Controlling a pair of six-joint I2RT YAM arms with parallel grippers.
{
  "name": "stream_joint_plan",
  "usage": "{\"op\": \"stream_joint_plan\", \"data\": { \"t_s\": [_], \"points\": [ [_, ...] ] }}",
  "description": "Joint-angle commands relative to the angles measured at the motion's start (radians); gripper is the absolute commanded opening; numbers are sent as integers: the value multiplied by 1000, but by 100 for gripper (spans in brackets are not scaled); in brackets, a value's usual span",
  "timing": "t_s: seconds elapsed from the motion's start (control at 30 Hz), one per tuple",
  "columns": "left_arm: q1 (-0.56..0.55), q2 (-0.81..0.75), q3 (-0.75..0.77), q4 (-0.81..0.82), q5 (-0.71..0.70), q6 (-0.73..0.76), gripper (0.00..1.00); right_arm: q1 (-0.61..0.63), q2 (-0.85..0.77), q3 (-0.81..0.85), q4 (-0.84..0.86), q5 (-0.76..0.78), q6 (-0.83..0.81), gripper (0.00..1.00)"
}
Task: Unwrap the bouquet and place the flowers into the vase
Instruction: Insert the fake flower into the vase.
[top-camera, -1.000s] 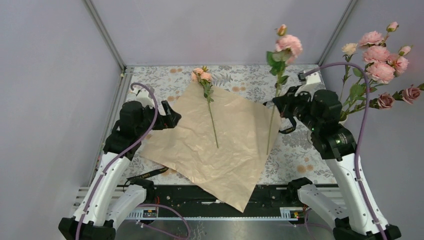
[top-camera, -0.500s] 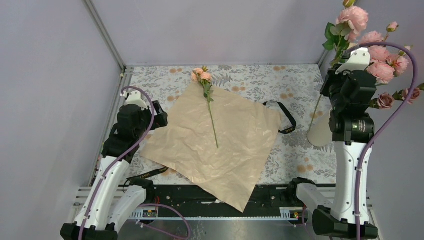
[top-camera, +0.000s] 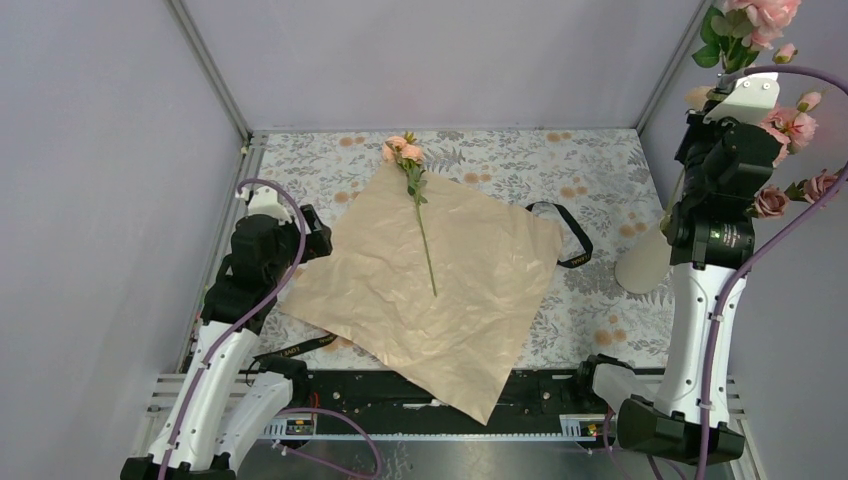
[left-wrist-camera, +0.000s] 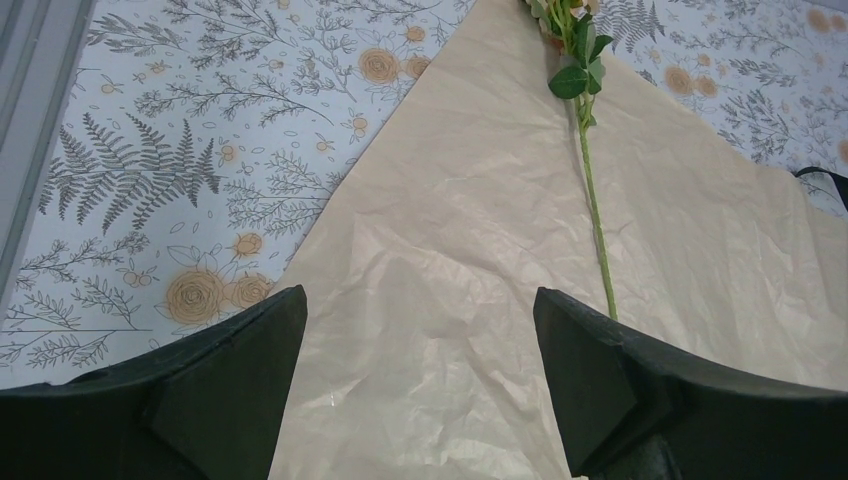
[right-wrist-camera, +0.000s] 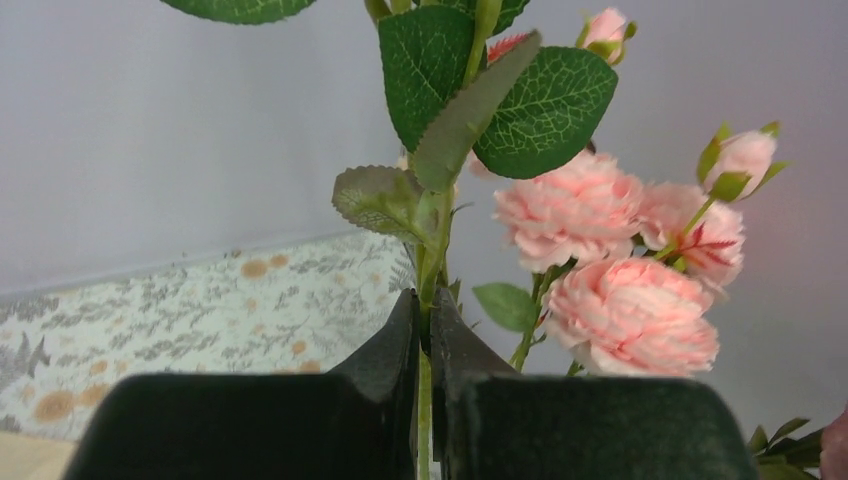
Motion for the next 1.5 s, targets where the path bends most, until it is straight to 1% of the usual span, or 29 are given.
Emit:
{"op": "stream_joint_plan", "data": {
  "t_s": [0.0,0.23,0.37,0.6,0.8,0.97,1.03,1.27,1.47],
  "points": [
    [9,-15,-2,32,-36,17,91,-33,13,47,150,-37,21,0],
    [9,-12,2,28,-37,21,91,-51,21,17,215,5,37,0],
    [9,-7,3,26,-47,24,91,-66,35,25,215,16,47,0],
    [9,-6,5,23,-60,28,91,-83,61,16,202,45,8,0],
    [10,-4,5,21,-61,29,91,-87,57,-71,261,41,15,0],
    [9,-4,4,21,-62,32,91,-89,49,-123,264,51,10,0],
    [9,-5,4,21,-62,33,91,-89,42,-158,309,67,13,0],
    [9,-4,4,22,-64,34,91,-89,19,-259,360,86,13,0],
    [9,-1,4,22,-63,34,91,-89,4,-357,443,96,-14,0]
  ]
}}
